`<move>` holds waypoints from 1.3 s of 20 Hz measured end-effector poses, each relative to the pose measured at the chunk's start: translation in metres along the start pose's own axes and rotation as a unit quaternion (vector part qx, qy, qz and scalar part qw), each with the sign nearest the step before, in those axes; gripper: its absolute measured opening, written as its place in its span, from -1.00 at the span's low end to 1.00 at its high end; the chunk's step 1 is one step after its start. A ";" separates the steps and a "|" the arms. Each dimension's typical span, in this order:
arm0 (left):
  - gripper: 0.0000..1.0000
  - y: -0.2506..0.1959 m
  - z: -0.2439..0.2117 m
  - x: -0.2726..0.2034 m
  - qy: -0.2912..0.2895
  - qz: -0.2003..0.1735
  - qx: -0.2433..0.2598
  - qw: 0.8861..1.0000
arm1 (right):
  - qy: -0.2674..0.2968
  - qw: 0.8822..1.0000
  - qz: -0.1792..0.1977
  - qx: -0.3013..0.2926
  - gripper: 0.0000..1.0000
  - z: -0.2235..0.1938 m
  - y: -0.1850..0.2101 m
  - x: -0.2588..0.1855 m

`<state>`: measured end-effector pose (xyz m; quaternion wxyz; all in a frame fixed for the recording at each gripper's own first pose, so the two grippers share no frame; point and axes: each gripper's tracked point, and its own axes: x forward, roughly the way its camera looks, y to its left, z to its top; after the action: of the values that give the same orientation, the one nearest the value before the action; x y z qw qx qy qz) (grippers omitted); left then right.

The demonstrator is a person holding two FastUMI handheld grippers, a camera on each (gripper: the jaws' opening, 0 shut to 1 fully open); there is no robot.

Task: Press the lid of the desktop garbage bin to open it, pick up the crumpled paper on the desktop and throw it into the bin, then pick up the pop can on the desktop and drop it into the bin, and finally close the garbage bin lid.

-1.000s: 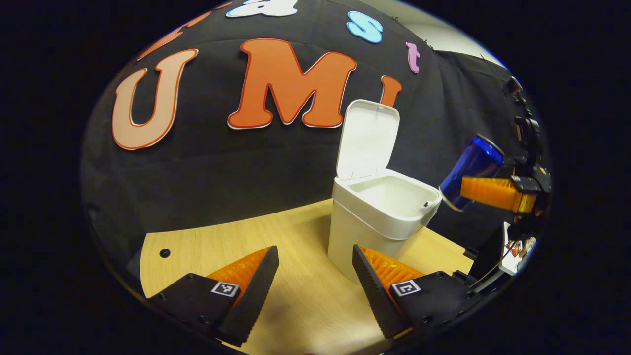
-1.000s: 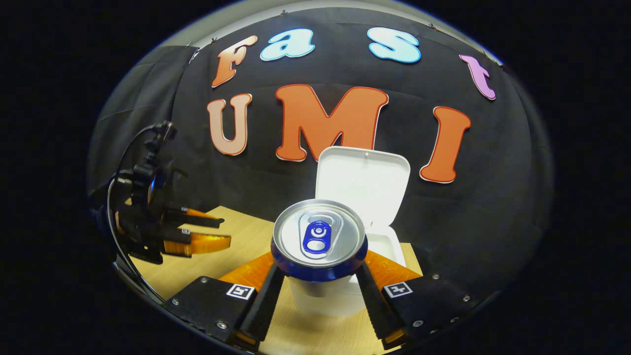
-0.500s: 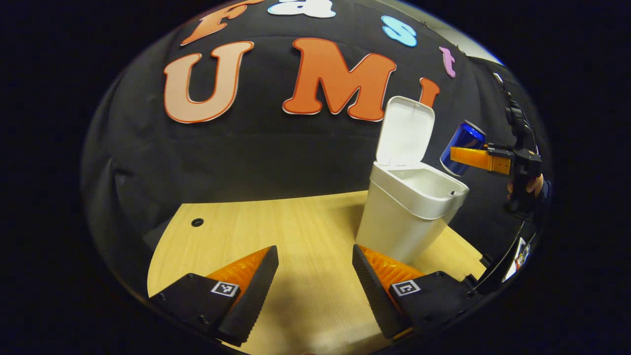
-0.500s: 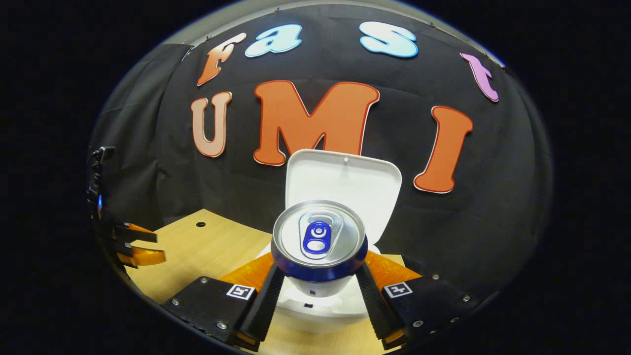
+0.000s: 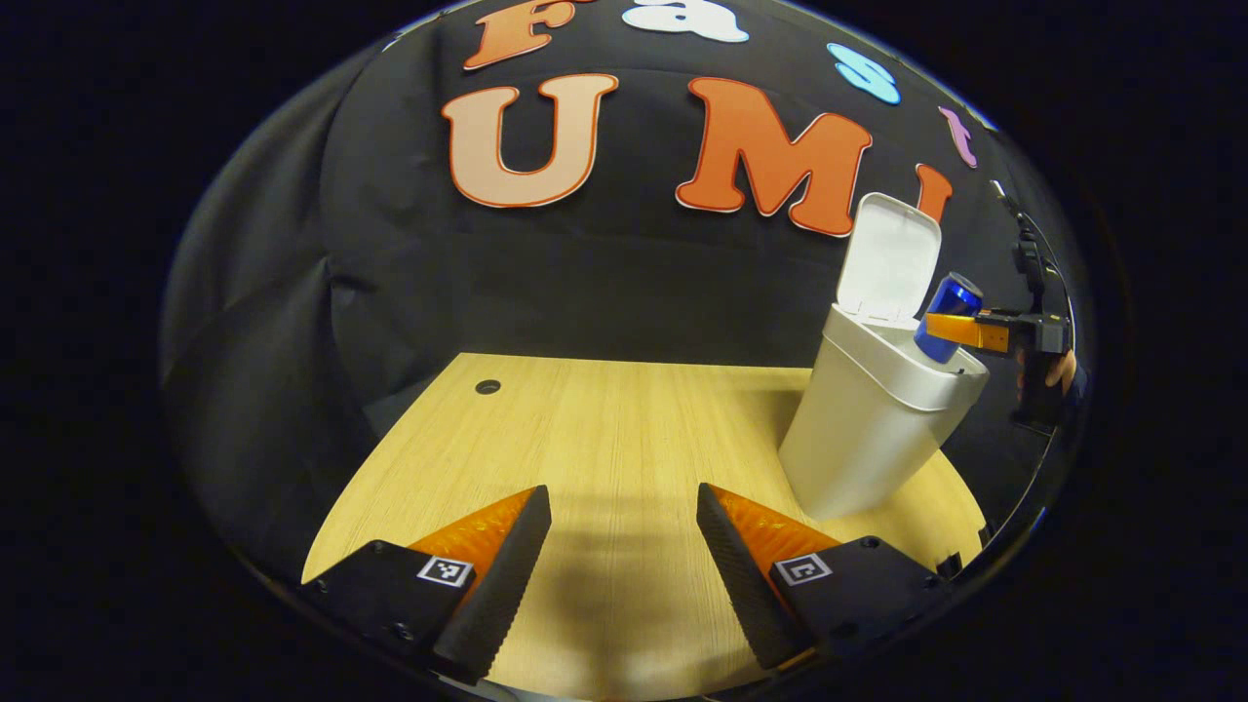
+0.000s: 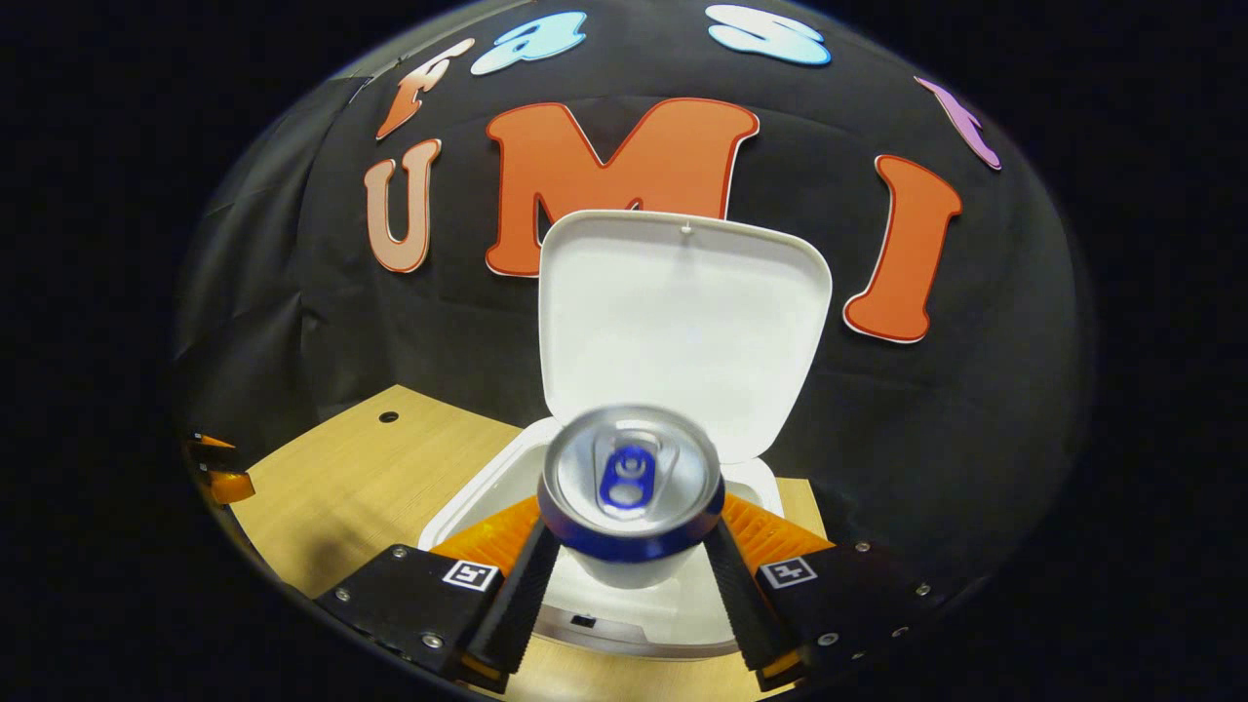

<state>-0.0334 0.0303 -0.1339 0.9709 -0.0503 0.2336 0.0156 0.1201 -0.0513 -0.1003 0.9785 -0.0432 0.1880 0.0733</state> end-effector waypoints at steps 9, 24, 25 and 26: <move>0.92 0.006 -0.010 0.017 0.009 -0.005 -0.004 1.000 | -0.012 1.000 -0.022 -0.006 0.72 0.040 -0.020 -0.023; 0.93 0.011 -0.053 0.045 0.052 -0.026 -0.027 0.998 | -0.021 0.999 -0.043 0.003 0.80 0.186 -0.041 -0.032; 0.94 0.013 -0.058 0.047 0.051 -0.021 -0.036 0.998 | -0.022 0.999 -0.040 0.001 0.80 0.192 -0.040 -0.028; 0.94 0.017 -0.065 0.049 0.054 -0.016 -0.038 0.998 | -0.018 0.999 -0.038 -0.001 0.80 0.196 -0.040 -0.022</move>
<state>-0.0203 0.0407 -0.2146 0.9543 -0.0918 0.2844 0.0063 0.1767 -0.0712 0.0917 0.9838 -0.0496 0.1686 0.0367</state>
